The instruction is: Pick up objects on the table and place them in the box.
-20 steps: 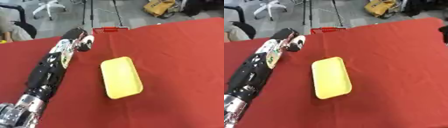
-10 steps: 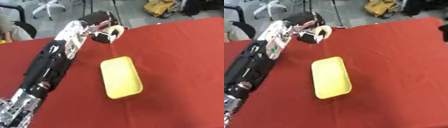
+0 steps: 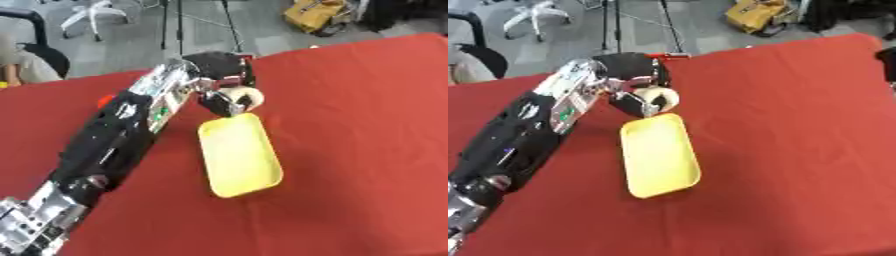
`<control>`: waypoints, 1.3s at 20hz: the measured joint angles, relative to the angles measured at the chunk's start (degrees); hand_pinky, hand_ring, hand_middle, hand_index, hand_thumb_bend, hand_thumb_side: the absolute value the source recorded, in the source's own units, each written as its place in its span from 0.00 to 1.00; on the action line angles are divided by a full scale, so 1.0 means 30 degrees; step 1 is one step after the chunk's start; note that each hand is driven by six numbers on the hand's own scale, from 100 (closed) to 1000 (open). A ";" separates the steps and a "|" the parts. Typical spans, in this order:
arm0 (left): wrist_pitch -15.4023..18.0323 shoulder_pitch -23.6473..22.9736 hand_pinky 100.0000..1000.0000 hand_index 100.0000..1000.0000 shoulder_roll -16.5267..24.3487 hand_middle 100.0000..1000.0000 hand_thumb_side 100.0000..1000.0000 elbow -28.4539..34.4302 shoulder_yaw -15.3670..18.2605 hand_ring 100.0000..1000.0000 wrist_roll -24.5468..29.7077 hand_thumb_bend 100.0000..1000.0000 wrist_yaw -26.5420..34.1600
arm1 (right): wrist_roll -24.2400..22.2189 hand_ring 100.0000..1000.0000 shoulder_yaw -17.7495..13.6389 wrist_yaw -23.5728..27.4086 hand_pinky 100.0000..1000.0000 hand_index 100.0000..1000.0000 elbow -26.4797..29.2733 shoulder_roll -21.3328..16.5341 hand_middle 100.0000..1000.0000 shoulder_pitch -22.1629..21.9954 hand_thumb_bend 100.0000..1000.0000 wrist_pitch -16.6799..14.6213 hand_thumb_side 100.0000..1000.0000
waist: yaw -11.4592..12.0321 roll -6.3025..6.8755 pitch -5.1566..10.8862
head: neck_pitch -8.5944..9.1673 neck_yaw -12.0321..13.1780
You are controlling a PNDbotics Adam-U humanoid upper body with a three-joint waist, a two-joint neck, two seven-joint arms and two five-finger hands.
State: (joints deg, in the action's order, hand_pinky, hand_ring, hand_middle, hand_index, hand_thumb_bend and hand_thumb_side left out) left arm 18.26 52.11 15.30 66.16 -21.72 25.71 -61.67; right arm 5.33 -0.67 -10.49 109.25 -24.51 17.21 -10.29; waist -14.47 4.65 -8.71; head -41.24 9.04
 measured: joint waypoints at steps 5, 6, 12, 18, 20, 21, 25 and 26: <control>0.0652 -0.0272 0.57 0.63 -0.0238 0.54 0.29 -0.0799 -0.0185 0.54 -0.0669 0.09 -0.1122 | 0.0001 0.63 0.0000 0.0001 0.67 0.92 0.0000 0.0003 0.80 0.0002 0.28 0.0001 0.70 | 0.0000 0.0000 0.0000 | 0.0004 -0.0072; 0.0791 -0.0347 0.57 0.63 -0.0260 0.54 0.29 -0.0878 -0.0261 0.54 -0.0790 0.09 -0.1328 | 0.0001 0.63 0.0001 0.0002 0.67 0.92 0.0000 0.0005 0.80 0.0004 0.28 0.0001 0.70 | 0.0000 0.0000 0.0000 | 0.0005 -0.0078; 0.1546 -0.0430 0.63 0.70 -0.0247 0.61 0.68 -0.0828 -0.0463 0.60 -0.1664 0.78 -0.2663 | 0.0001 0.63 0.0001 0.0002 0.67 0.92 0.0000 0.0006 0.80 0.0047 0.28 0.0002 0.70 | 0.0017 0.0000 0.0000 | 0.0043 -0.0089; 0.1734 -0.1176 0.64 0.73 0.0454 0.64 0.79 0.1537 0.0158 0.60 -0.2063 0.80 -0.2600 | 0.0005 0.63 -0.0005 0.0002 0.67 0.92 0.0000 0.0008 0.80 0.0051 0.28 0.0006 0.70 | 0.0140 0.0000 0.0000 | 0.0158 -0.0180; 0.1205 -0.1752 0.63 0.73 0.0634 0.63 0.85 0.2630 0.0777 0.58 -0.2244 0.69 -0.1912 | 0.0012 0.63 -0.0009 0.0002 0.67 0.92 0.0000 0.0009 0.80 0.0051 0.28 0.0009 0.70 | 0.0179 0.0000 0.0000 | 0.0165 -0.0232; 0.0768 -0.2156 0.63 0.73 0.0701 0.63 0.85 0.3245 0.1172 0.58 -0.2418 0.69 -0.1379 | 0.0016 0.63 -0.0011 0.0002 0.67 0.92 0.0000 0.0009 0.80 0.0051 0.28 0.0011 0.70 | 0.0235 0.0000 0.0000 | 0.0166 -0.0251; -0.1033 -0.3623 0.61 0.73 0.0926 0.63 0.87 0.5397 0.2596 0.54 -0.3177 0.65 0.0897 | 0.0054 0.63 -0.0033 0.0002 0.67 0.92 0.0000 0.0014 0.80 0.0027 0.30 0.0039 0.67 | 0.0385 -0.0006 0.0000 | 0.0171 -0.0334; -0.1650 -0.4347 0.60 0.72 0.0925 0.61 0.89 0.6057 0.3159 0.53 -0.3635 0.62 0.1706 | 0.0068 0.63 -0.0057 0.0002 0.67 0.92 0.0000 0.0016 0.80 0.0016 0.28 0.0047 0.70 | 0.0509 -0.0007 0.0000 | 0.0172 -0.0379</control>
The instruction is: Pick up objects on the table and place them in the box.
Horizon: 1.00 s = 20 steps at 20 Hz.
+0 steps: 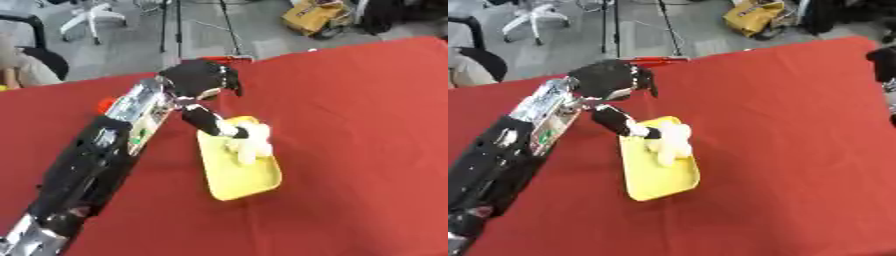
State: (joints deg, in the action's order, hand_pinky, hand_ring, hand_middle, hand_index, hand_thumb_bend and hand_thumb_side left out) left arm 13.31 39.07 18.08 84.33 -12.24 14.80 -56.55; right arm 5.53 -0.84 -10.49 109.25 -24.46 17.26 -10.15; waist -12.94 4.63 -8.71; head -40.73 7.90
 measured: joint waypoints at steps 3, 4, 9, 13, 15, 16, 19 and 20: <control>-0.1600 -0.1913 0.58 0.72 -0.0054 0.60 0.88 0.1796 0.1531 0.52 -0.1655 0.62 0.2910 | 0.0027 0.63 -0.0007 0.0000 0.67 0.92 0.0000 0.0005 0.80 -0.0024 0.28 0.0025 0.70 | 0.0130 0.0000 0.0000 | 0.0004 -0.0123; -0.2053 -0.2396 0.58 0.71 -0.0111 0.59 0.88 0.2337 0.1974 0.51 -0.2249 0.62 0.3884 | 0.0027 0.63 -0.0008 0.0000 0.67 0.92 0.0000 0.0005 0.80 -0.0025 0.28 0.0025 0.70 | 0.0150 -0.0002 0.0000 | 0.0006 -0.0174; -0.3169 -0.4261 0.59 0.71 -0.0467 0.60 0.90 0.4196 0.3702 0.51 -0.5163 0.60 0.8776 | 0.0057 0.63 -0.0069 0.0000 0.67 0.92 -0.0002 0.0005 0.80 -0.0034 0.28 0.0014 0.70 | 0.0380 -0.0004 0.0000 | 0.0142 -0.0354; -0.3312 -0.5190 0.59 0.71 -0.0518 0.60 0.90 0.4762 0.4585 0.51 -0.6382 0.59 1.0817 | 0.0110 0.63 -0.0091 0.0000 0.67 0.92 -0.0002 0.0005 0.80 -0.0040 0.28 0.0002 0.70 | 0.0442 -0.0019 0.0000 | 0.0177 -0.0471; -0.3311 -0.5496 0.59 0.71 -0.0532 0.60 0.90 0.4883 0.4900 0.51 -0.6739 0.59 1.1334 | 0.0133 0.63 -0.0128 0.0000 0.67 0.92 -0.0002 0.0005 0.80 -0.0045 0.28 0.0000 0.70 | 0.0537 -0.0049 0.0000 | 0.0196 -0.0511; -0.3286 -0.5626 0.59 0.71 -0.0534 0.60 0.90 0.4922 0.5014 0.51 -0.6852 0.59 1.1514 | 0.0134 0.63 -0.0129 0.0000 0.67 0.92 -0.0002 0.0005 0.80 -0.0045 0.28 -0.0001 0.70 | 0.0574 -0.0056 0.0000 | 0.0224 -0.0511; -0.3215 -0.5802 0.59 0.71 -0.0604 0.60 0.89 0.5007 0.5210 0.51 -0.7026 0.59 1.1803 | 0.0134 0.63 -0.0131 0.0000 0.67 0.92 -0.0002 0.0005 0.80 -0.0043 0.29 -0.0002 0.70 | 0.0577 -0.0058 0.0000 | 0.0268 -0.0511; -0.3195 -0.5817 0.59 0.71 -0.0659 0.60 0.89 0.5017 0.5233 0.51 -0.7050 0.59 1.1838 | 0.0135 0.63 -0.0132 0.0000 0.67 0.92 -0.0002 0.0005 0.80 -0.0039 0.29 -0.0003 0.70 | 0.0577 -0.0058 0.0000 | 0.0269 -0.0513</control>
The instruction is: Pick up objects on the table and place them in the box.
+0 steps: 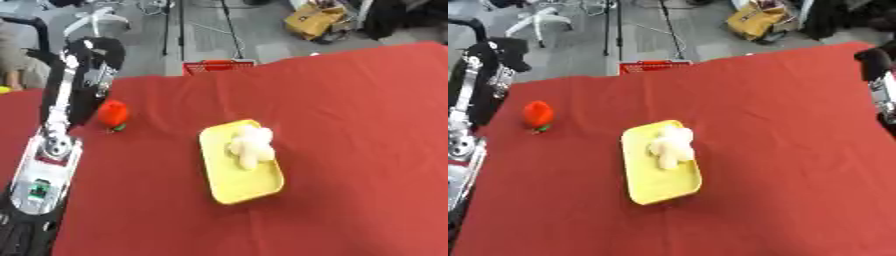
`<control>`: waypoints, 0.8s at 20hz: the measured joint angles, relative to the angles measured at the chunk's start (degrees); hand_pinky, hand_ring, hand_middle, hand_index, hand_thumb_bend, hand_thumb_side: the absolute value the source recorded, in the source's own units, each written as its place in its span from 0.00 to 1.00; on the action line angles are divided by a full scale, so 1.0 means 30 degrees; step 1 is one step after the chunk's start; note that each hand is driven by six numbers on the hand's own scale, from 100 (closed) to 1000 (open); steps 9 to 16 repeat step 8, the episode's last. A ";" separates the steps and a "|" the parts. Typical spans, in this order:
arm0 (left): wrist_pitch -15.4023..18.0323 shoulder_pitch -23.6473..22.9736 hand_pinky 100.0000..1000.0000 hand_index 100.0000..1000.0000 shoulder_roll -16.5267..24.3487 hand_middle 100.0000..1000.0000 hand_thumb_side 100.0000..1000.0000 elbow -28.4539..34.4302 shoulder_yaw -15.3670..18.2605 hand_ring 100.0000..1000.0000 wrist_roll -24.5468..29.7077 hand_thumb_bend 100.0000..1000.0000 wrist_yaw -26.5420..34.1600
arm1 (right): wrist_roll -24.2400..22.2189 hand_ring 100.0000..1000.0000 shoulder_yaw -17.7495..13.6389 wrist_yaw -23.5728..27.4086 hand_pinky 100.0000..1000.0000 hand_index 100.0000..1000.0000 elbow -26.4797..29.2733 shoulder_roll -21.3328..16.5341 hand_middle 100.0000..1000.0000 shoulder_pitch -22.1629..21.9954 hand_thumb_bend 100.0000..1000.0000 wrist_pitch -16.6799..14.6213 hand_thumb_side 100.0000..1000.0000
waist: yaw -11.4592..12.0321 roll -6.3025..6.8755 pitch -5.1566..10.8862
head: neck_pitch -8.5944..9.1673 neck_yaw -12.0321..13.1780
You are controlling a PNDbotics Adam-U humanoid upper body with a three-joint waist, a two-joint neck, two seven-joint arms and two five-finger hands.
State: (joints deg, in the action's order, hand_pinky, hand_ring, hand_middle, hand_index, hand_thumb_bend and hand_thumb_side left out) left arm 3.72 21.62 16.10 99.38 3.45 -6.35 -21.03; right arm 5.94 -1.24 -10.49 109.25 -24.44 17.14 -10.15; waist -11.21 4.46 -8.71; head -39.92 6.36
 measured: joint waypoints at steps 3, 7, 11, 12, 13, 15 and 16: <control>0.0020 -0.0010 0.59 0.71 -0.0035 0.60 0.89 0.0090 0.0080 0.51 -0.0021 0.59 0.0036 | 0.0006 0.63 -0.0005 0.0000 0.67 0.92 0.0000 0.0001 0.80 0.0002 0.29 0.0002 0.70 | -0.0001 0.0000 0.0000 | 0.0001 -0.0001; 0.0010 -0.0141 0.59 0.71 -0.0040 0.60 0.90 0.0102 0.0085 0.51 -0.0004 0.58 0.0035 | 0.0011 0.63 -0.0005 0.0000 0.67 0.92 -0.0001 0.0001 0.80 0.0002 0.29 0.0007 0.70 | 0.0042 0.0000 0.0000 | 0.0002 0.0019; 0.0006 -0.0157 0.59 0.71 -0.0044 0.60 0.90 0.0102 0.0085 0.51 0.0011 0.58 0.0033 | 0.0017 0.63 -0.0008 0.0000 0.67 0.92 -0.0003 0.0001 0.80 0.0002 0.29 0.0014 0.70 | 0.0043 0.0000 0.0000 | 0.0002 0.0036; 0.0006 -0.0157 0.59 0.71 -0.0044 0.60 0.90 0.0102 0.0085 0.51 0.0011 0.58 0.0033 | 0.0017 0.63 -0.0008 0.0000 0.67 0.92 -0.0003 0.0001 0.80 0.0002 0.29 0.0014 0.70 | 0.0043 0.0000 0.0000 | 0.0002 0.0036; 0.0006 -0.0157 0.59 0.71 -0.0044 0.60 0.90 0.0102 0.0085 0.51 0.0011 0.58 0.0033 | 0.0017 0.63 -0.0008 0.0000 0.67 0.92 -0.0003 0.0001 0.80 0.0002 0.29 0.0014 0.70 | 0.0043 0.0000 0.0000 | 0.0002 0.0036; 0.0006 -0.0157 0.59 0.71 -0.0044 0.60 0.90 0.0102 0.0085 0.51 0.0011 0.58 0.0033 | 0.0017 0.63 -0.0008 0.0000 0.67 0.92 -0.0003 0.0001 0.80 0.0002 0.29 0.0014 0.70 | 0.0043 0.0000 0.0000 | 0.0002 0.0036; 0.0006 -0.0157 0.59 0.71 -0.0044 0.60 0.90 0.0102 0.0085 0.51 0.0011 0.58 0.0033 | 0.0017 0.63 -0.0008 0.0000 0.67 0.92 -0.0003 0.0001 0.80 0.0002 0.29 0.0014 0.70 | 0.0043 0.0000 0.0000 | 0.0002 0.0036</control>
